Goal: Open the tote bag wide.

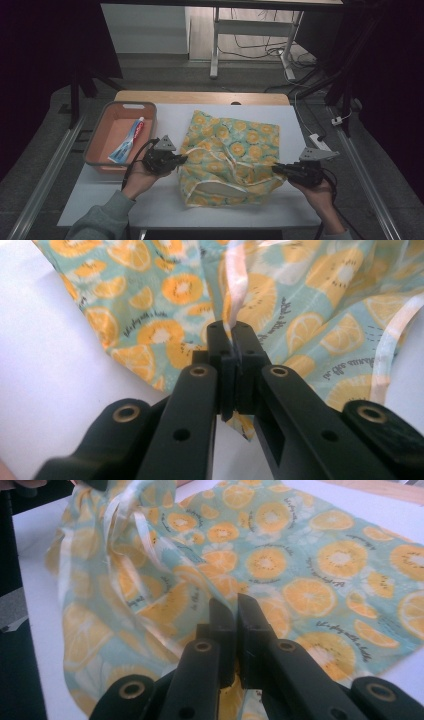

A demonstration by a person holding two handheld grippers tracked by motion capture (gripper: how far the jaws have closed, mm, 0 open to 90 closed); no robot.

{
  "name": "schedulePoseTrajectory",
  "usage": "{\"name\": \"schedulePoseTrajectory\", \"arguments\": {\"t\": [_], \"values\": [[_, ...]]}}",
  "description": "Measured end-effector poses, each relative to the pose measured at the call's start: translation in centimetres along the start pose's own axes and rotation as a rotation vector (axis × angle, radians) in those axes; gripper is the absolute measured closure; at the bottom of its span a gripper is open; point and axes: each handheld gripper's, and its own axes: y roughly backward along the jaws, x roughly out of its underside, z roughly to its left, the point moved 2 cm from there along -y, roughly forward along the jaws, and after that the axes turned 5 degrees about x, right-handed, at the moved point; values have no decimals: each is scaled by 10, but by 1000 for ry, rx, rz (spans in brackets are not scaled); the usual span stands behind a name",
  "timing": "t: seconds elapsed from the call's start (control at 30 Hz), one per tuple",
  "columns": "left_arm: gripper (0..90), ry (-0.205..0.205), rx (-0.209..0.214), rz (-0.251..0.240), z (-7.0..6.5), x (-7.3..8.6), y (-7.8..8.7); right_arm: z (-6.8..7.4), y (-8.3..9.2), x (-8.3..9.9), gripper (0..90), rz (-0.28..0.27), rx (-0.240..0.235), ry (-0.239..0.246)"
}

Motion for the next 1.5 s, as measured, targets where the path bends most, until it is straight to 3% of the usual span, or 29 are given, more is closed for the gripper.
{"name": "schedulePoseTrajectory", "arguments": {"t": [0.1, 0.23, 0.33, 0.4, 0.47, 0.53, 0.67, 0.77, 0.87, 0.9, 1.03, 1.13, 1.23, 1.3, 1.37, 1.43, 1.5], "values": [[886, -3, 1, 4, 1, -2, -3, -2, 0, 2, 869, 8, 17, -9], [885, -19, 4, 32, -4, -1, -11, -12, -21, 14, 853, 104, 75, -37], [884, -37, 2, 43, -7, -2, -13, -13, -27, 15, 634, 123, 133, -34], [883, -38, 6, 39, -8, -2, -13, -3, -21, 3, 526, 74, 150, -16], [883, -38, 5, 38, -7, -2, -13, 13, -14, -13, 429, 34, 154, 38], [883, -32, 7, 40, -7, -2, -14, 33, -14, -27, 348, 31, 119, 85], [882, -31, 5, 38, -6, -2, -15, 69, -41, -43, 277, 91, 47, 168], [882, -32, 4, 34, -6, -2, -13, 81, -70, -45, 277, 166, 25, 206], [882, -27, 5, 29, -6, -1, -12, 81, -100, -42, 297, 263, 10, 211], [882, -30, 5, 29, -5, -1, -11, 80, -109, -40, 343, 297, 12, 220], [882, -33, 2, 25, -5, 1, -7, 73, -124, -35, 747, 385, -9, 231], [882, -31, 4, 20, -2, 4, -2, 65, -110, -46, 859, 326, -27, 200], [882, -22, 31, -11, -2, 3, 2, 59, -89, -67, 871, 232, -54, 172], [882, -37, 12, -21, -3, 0, 5, 59, -80, -82, 873, 181, -52, 182], [878, -48, -34, -36, -4, -3, 7, 60, -78, -94, 873, 146, -45, 191], [853, -37, -71, -58, -3, -6, 8, 57, -83, -100, 873, 132, -39, 185], [766, -32, -79, -67, -3, -9, 8, 50, -93, -101, 873, 135, -27, 175]]}}
